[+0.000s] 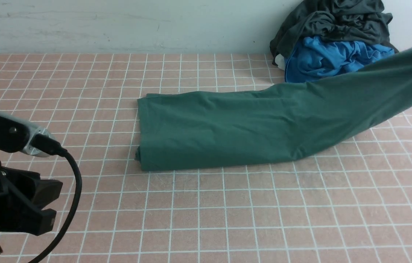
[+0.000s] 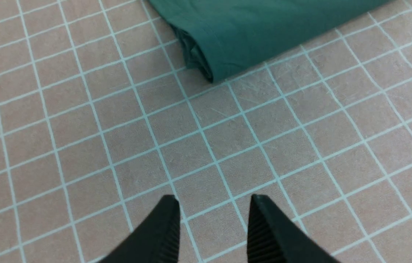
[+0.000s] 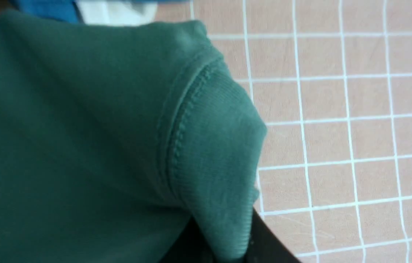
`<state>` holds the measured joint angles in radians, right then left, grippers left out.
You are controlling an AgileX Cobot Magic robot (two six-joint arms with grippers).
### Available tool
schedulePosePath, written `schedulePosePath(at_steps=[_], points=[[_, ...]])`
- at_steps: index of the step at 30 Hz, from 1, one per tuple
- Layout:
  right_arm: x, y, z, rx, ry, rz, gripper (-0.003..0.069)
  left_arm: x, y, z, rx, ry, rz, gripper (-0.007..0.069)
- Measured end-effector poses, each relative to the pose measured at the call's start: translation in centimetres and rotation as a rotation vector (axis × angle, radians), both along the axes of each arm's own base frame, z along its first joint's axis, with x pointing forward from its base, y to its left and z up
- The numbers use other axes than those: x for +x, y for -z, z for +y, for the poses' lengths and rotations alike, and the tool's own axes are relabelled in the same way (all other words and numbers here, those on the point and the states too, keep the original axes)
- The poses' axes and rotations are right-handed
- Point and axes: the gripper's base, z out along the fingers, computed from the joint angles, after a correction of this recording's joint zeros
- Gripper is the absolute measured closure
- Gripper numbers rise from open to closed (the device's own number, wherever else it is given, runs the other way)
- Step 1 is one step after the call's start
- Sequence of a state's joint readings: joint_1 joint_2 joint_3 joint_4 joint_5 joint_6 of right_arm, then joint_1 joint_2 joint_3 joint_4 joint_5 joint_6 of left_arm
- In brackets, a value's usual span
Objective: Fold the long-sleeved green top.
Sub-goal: Use the right arm to drag the right edge of the fabric to the left and folds it over the left edge
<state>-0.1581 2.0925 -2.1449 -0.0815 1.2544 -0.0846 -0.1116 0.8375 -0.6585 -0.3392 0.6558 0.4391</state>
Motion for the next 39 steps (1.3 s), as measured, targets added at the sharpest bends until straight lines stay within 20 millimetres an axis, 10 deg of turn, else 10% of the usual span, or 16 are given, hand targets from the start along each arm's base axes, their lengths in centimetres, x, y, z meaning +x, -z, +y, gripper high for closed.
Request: schedulePosePath(at_steps=[7, 15, 20, 27, 33, 39], points=[[-1.1, -3.4, 12.6, 0.200, -0.270, -0.082, 0.0635, 0.0, -0.2, -0.3, -0.061, -0.008, 0.001, 0.0376], [-1.9, -0.3, 29.9, 0.391, -0.601, -0.176, 0.0635, 0.3, -0.4, -0.2, -0.067, -0.023, -0.036, 0.0376], [-2.7, 3.5, 36.6, 0.423, -0.696, -0.194, 0.0635, 0.3, -0.4, -0.2, -0.068, -0.023, -0.037, 0.0376], [-2.7, 7.3, 40.4, 0.440, -0.730, -0.221, 0.0557, 0.3, -0.5, -0.2, -0.068, -0.026, -0.044, 0.0376], [-2.0, 4.5, 40.3, 0.417, -0.751, -0.337, 0.0373, 0.3, -0.5, -0.2, -0.068, -0.026, -0.043, 0.0376], [-1.8, 2.9, 39.5, 0.370, -0.759, -0.351, 0.0357, -1.5, -2.3, -0.1, -0.064, 0.011, -0.177, 0.0378]])
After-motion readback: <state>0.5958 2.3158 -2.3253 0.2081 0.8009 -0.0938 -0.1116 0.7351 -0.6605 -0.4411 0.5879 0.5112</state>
